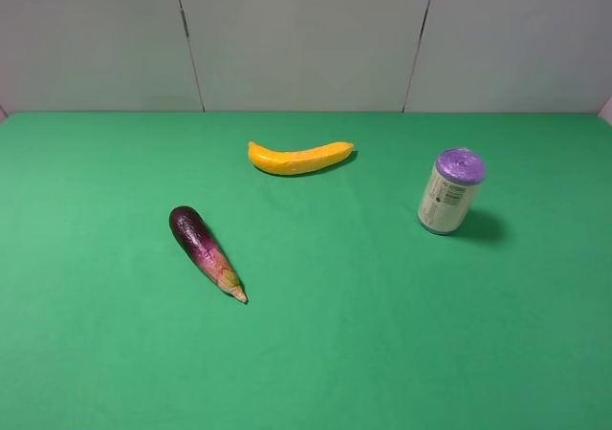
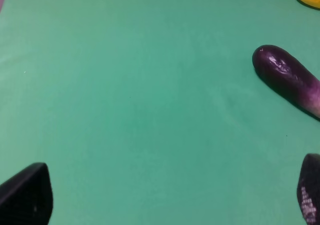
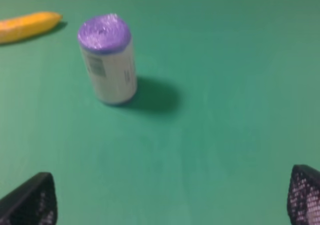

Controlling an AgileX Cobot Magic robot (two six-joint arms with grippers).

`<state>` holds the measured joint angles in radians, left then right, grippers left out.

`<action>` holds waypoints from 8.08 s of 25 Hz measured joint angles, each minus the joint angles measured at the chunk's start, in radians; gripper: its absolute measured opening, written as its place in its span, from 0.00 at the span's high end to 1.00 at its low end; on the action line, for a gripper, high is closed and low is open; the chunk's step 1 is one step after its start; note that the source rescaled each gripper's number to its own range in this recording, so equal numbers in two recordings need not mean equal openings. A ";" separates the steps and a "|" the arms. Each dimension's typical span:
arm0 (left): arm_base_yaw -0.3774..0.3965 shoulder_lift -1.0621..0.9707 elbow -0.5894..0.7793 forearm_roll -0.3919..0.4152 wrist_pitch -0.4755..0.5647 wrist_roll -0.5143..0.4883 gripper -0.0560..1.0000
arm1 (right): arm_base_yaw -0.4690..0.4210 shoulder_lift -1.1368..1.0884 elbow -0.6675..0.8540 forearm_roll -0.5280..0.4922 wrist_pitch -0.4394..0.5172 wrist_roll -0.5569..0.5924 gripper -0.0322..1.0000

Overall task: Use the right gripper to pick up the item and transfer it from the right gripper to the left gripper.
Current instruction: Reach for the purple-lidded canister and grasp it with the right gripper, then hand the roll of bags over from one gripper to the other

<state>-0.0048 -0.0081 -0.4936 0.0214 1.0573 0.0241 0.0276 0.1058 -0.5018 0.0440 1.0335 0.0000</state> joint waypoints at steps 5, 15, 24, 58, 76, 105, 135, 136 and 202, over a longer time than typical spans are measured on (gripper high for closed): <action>0.000 0.000 0.000 0.000 0.000 0.000 0.06 | 0.000 0.196 -0.111 0.001 -0.015 -0.014 0.00; 0.000 0.000 0.000 0.000 0.000 0.000 0.06 | 0.010 0.609 -0.335 0.002 -0.083 -0.058 0.00; 0.000 0.000 0.000 0.000 0.000 0.000 0.06 | 0.164 0.961 -0.535 -0.017 -0.068 -0.070 0.00; 0.000 0.000 0.000 0.000 0.000 0.000 0.06 | 0.195 1.715 -0.863 0.090 -0.027 -0.069 0.00; 0.000 0.000 0.000 0.000 0.000 0.000 0.06 | 0.195 1.809 -0.863 0.030 -0.034 -0.071 0.00; 0.000 0.000 0.000 0.000 0.000 0.000 0.06 | 0.195 1.842 -0.863 0.023 -0.034 -0.072 0.96; 0.000 0.000 0.000 0.000 0.000 0.000 0.06 | 0.195 1.618 -0.874 0.066 0.062 -0.072 0.96; 0.000 0.000 0.000 0.000 0.000 0.000 0.06 | 0.195 1.604 -0.874 0.074 0.063 -0.072 0.96; -0.135 0.777 -0.022 -0.693 -0.393 1.015 0.08 | 0.508 1.516 -1.058 0.446 0.164 -0.595 0.97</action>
<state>-0.1395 0.7686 -0.5159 -0.6713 0.6638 1.0392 0.5354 1.6216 -1.5594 0.4901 1.1974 -0.5946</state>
